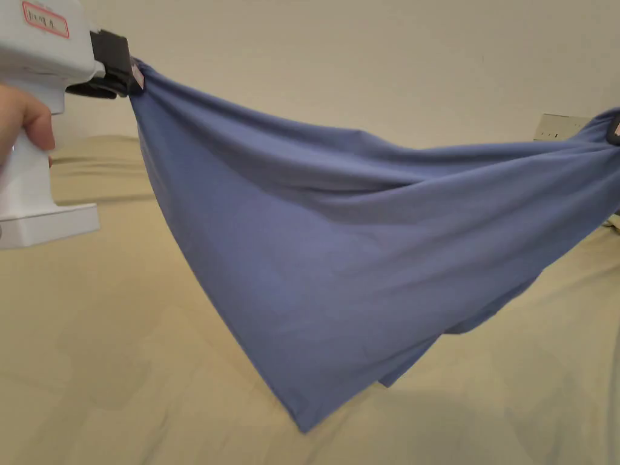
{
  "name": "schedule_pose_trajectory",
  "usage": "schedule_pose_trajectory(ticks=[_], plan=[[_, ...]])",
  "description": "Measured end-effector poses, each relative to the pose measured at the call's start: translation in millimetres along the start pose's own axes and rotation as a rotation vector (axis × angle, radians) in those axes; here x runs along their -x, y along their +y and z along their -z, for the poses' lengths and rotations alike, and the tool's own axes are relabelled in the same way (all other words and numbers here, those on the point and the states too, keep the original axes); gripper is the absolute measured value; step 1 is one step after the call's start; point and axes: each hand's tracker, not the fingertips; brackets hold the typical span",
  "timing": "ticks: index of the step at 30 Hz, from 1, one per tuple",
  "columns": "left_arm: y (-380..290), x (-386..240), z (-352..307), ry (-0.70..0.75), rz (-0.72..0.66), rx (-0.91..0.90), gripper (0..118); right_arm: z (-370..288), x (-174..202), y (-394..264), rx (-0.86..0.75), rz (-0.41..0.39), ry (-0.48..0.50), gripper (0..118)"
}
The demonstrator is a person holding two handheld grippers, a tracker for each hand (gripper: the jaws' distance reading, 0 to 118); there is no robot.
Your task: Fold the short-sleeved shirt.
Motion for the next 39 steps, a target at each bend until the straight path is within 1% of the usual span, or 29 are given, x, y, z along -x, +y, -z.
schedule_pose_trajectory(ticks=[3, 6, 8, 11, 14, 17, 22, 25, 27, 29, 31, 33, 35, 37, 39], plan=[[3, -6, -8, -0.010, -0.001, -0.048, 1, 12, -2, 5, -0.030, 0.003, 0.000, 9], [-3, 0, 2, -0.021, -0.066, -0.069, 1, 24, -4, -4, -0.031, 0.016, -0.006, 9], [-12, 3, 10, -0.028, -0.061, -0.043, 1, 28, -6, -17, -0.015, 0.031, -0.006, 9], [-35, 9, 21, 0.002, -0.002, 0.028, 1, 33, -11, -44, 0.018, 0.034, -0.009, 9], [-64, 22, 27, 0.001, -0.023, 0.098, 1, 33, -22, -78, 0.062, 0.070, -0.018, 9], [-95, 34, 26, 0.032, 0.001, 0.164, 1, 29, -36, -108, 0.117, 0.102, -0.037, 9], [-158, 37, -5, 0.020, 0.012, 0.244, 1, 1, -46, -162, 0.192, 0.123, -0.044, 9], [-204, 40, -32, 0.016, 0.007, 0.313, 1, -28, -47, -203, 0.261, 0.099, -0.043, 9], [-237, 45, -56, 0.004, -0.016, 0.345, 1, -49, -50, -230, 0.294, 0.100, -0.047, 9], [-272, 51, -77, 0.011, -0.041, 0.396, 1, -70, -54, -255, 0.331, 0.121, -0.046, 9], [-303, 59, -96, 0.014, -0.094, 0.443, 0, -87, -55, -278, 0.366, 0.136, -0.055, 9], [-335, 63, -115, 0.025, -0.137, 0.470, 1, -102, -55, -301, 0.397, 0.126, -0.065, 9], [-360, 67, -129, 0.045, -0.135, 0.486, 1, -112, -56, -320, 0.434, 0.125, -0.074, 9], [-379, 71, -138, 0.063, -0.185, 0.534, 1, -119, -58, -336, 0.462, 0.151, -0.083, 9], [-395, 75, -149, 0.072, -0.228, 0.532, 1, -126, -59, -349, 0.475, 0.151, -0.090, 9]])
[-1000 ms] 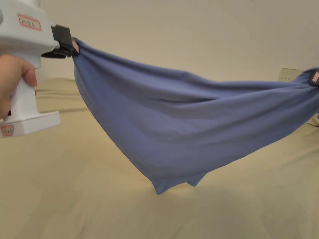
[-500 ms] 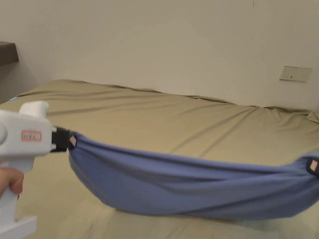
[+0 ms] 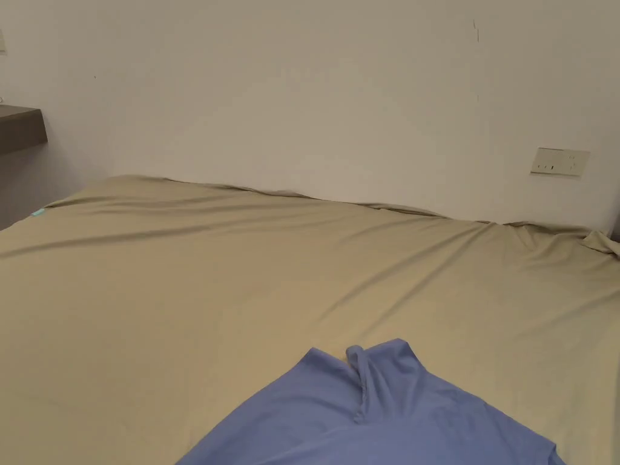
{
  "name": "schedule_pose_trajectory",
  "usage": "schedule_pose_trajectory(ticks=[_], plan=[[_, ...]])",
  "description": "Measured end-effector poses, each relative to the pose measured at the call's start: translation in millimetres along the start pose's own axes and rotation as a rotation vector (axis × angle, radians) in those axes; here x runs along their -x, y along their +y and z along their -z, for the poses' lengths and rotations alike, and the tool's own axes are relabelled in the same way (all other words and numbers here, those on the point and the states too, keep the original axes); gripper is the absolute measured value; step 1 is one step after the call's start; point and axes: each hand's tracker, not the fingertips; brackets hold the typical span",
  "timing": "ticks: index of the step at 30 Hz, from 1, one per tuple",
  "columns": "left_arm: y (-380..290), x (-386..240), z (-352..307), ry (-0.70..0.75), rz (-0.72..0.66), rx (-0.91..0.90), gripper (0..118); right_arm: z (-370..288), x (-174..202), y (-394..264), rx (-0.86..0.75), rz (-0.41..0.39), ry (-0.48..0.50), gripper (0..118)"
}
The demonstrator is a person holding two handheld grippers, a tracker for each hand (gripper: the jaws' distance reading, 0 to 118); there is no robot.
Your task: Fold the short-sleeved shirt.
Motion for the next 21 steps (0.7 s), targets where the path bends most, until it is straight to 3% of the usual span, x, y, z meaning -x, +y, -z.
schedule_pose_trajectory(ticks=[3, 4, 5, 6, 7, 10, 12, 14, 15, 16, 17, 18, 19, 21], plan=[[-14, 12, 6, -0.004, 0.005, 0.033, 1, 0, -3, -16, 0.016, -0.009, -0.012, 14], [-16, 11, 6, -0.005, 0.011, 0.046, 7, -2, -5, -18, 0.000, -0.001, -0.003, 27], [-19, 8, 3, 0.021, 0.025, 0.032, 20, -6, -6, -19, -0.023, 0.010, 0.006, 55], [-19, 1, -4, 0.069, 0.063, 0.004, 58, -16, -3, -19, -0.056, 0.020, -0.012, 95], [-17, -3, -9, 0.114, 0.101, -0.025, 90, -24, -1, -18, -0.085, 0.028, -0.028, 108], [-10, -22, -41, 0.103, 0.180, -0.139, 96, -63, 13, -11, -0.233, -0.034, 0.025, 109], [-9, -41, -69, 0.093, 0.247, -0.275, 96, -86, 33, -8, -0.297, -0.150, -0.060, 109], [-12, -57, -91, 0.108, 0.317, -0.406, 96, -102, 52, -11, -0.338, -0.246, -0.132, 107], [-16, -65, -99, 0.124, 0.338, -0.467, 95, -107, 58, -12, -0.336, -0.264, -0.131, 95], [-21, -71, -107, 0.135, 0.356, -0.533, 91, -112, 63, -15, -0.339, -0.272, -0.122, 70], [-24, -76, -114, 0.150, 0.363, -0.569, 79, -115, 67, -17, -0.337, -0.267, -0.110, 33], [-26, -80, -118, 0.169, 0.366, -0.591, 41, -116, 72, -22, -0.350, -0.261, -0.121, 3], [-28, -83, -119, 0.180, 0.367, -0.587, 1, -118, 75, -26, -0.381, -0.250, -0.137, 3], [-30, -83, -123, 0.184, 0.371, -0.577, 0, -120, 76, -30, -0.355, -0.226, -0.052, 3]])
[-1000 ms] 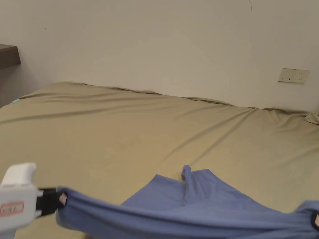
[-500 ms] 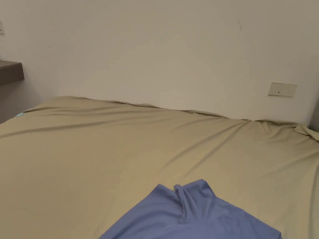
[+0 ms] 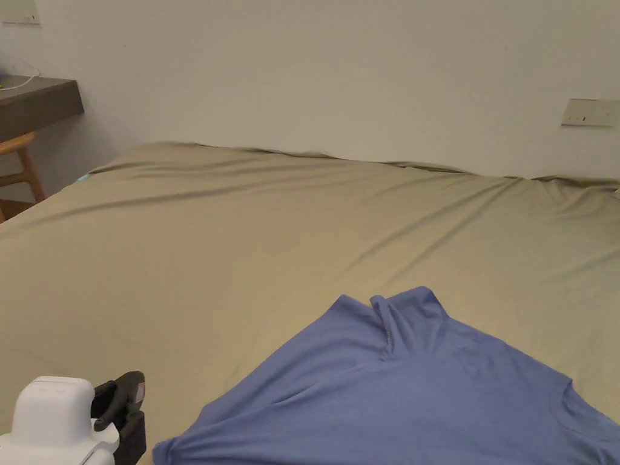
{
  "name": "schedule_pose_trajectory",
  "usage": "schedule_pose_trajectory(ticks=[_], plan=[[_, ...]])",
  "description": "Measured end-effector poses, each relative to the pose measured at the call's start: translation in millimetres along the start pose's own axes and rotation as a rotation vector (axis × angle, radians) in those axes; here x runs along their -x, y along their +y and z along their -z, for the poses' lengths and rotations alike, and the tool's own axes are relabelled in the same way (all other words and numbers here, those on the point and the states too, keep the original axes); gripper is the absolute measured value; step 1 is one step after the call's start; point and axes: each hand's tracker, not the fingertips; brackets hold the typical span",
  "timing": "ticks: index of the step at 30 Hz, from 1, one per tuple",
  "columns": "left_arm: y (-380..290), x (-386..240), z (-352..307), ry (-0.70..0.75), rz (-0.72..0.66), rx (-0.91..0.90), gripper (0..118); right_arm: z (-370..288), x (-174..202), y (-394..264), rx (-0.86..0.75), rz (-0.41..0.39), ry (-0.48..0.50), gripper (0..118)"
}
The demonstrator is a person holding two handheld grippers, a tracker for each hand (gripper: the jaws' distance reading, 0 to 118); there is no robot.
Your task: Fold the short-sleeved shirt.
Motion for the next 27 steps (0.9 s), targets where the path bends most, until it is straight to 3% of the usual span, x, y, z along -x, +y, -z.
schedule_pose_trajectory(ticks=[7, 8, 10, 11, 12, 19, 21, 23, 24, 26, 27], plan=[[-11, 13, 53, -0.097, 0.033, 0.333, 0, 11, 10, -3, 0.049, -0.028, 0.019, 3], [-13, 14, 66, -0.134, 0.033, 0.424, 7, 13, 9, -3, 0.051, -0.025, 0.025, 3], [-25, 14, 87, -0.189, -0.016, 0.520, 84, 15, 12, 1, 0.066, -0.023, 0.046, 3], [-31, 15, 97, -0.203, -0.027, 0.535, 111, 18, 13, 1, 0.075, -0.025, 0.058, 3], [-37, 14, 107, -0.218, -0.037, 0.575, 116, 19, 14, 1, 0.084, -0.030, 0.072, 3], [-59, 4, 146, -0.141, 0.040, 0.639, 116, 36, 22, 1, 0.139, -0.106, 0.115, 3], [-60, 5, 159, -0.148, -0.018, 0.694, 115, 51, 20, 1, 0.159, -0.108, 0.129, 3], [-64, 5, 169, -0.184, -0.100, 0.788, 106, 69, 20, 5, 0.183, -0.111, 0.153, 3], [-67, 3, 173, -0.204, -0.124, 0.820, 81, 83, 20, 9, 0.201, -0.119, 0.169, 3], [-62, -4, 165, -0.106, 0.030, 0.708, 44, 115, 19, 23, 0.238, -0.140, 0.203, 3], [-58, -1, 165, -0.152, 0.037, 0.692, 10, 136, 18, 32, 0.260, -0.157, 0.229, 3]])
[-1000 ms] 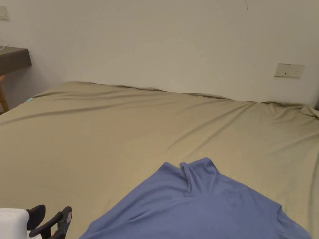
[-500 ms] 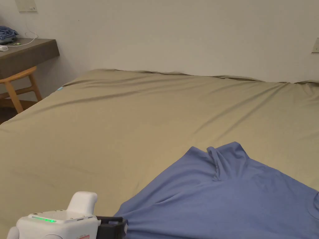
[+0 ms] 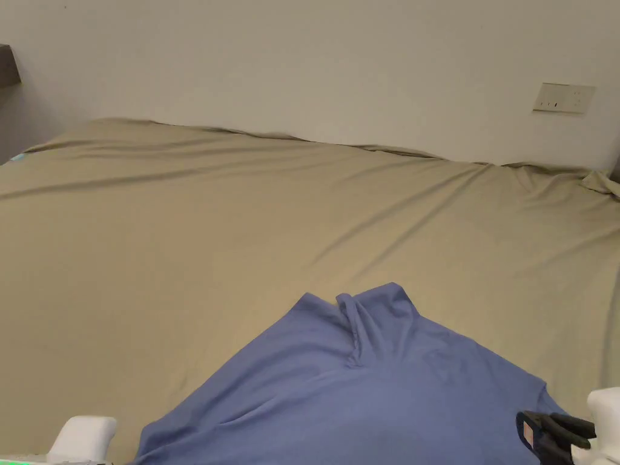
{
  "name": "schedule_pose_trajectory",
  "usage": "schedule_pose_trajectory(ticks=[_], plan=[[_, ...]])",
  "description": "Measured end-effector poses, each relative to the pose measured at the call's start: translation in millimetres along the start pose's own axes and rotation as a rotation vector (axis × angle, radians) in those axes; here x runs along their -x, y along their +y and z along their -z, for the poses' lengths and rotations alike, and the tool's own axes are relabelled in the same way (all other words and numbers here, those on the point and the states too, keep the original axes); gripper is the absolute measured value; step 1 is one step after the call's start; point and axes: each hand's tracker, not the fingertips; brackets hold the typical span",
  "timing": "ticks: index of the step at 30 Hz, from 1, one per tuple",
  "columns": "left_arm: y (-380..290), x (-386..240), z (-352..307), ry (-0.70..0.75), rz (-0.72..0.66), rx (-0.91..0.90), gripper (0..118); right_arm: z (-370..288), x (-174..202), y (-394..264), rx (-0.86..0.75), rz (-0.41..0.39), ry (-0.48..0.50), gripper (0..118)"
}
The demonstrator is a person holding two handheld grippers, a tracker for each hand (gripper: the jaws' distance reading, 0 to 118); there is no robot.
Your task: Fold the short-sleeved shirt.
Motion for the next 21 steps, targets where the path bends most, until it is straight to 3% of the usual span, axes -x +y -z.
schedule_pose_trajectory(ticks=[1, 2, 5, 6, 7, 8, 9, 13, 17, 19, 21], plan=[[0, -1, 1, -0.132, -0.059, 0.012, 10, 16, -6, 14, 0.011, -0.013, 0.003, 3], [2, -4, 2, -0.119, -0.097, 0.034, 10, 39, -15, 33, 0.029, -0.049, 0.019, 3], [-4, -9, -3, -0.035, -0.020, -0.019, 10, 111, -42, 87, 0.115, -0.111, 0.081, 6], [-4, -10, -3, -0.049, -0.033, -0.011, 10, 143, -54, 109, 0.214, -0.113, 0.137, 40], [-6, -7, -2, -0.051, -0.049, -0.014, 10, 172, -63, 124, 0.300, -0.107, 0.143, 82], [-7, -7, -3, -0.056, -0.065, -0.019, 10, 200, -70, 135, 0.392, -0.100, 0.142, 114], [-7, -8, -5, -0.058, -0.069, -0.044, 10, 230, -77, 144, 0.493, -0.106, 0.129, 118], [-3, -9, -5, -0.061, -0.095, -0.046, 10, 298, -83, 161, 0.520, -0.130, 0.071, 118], [0, -11, -1, -0.058, -0.095, -0.048, 9, 347, -91, 147, 0.593, -0.101, 0.097, 118], [3, -11, -2, -0.060, -0.100, -0.044, 9, 355, -85, 137, 0.655, -0.137, 0.080, 105], [4, -11, -2, -0.065, -0.103, -0.046, 9, 355, -82, 133, 0.654, -0.139, 0.097, 103]])
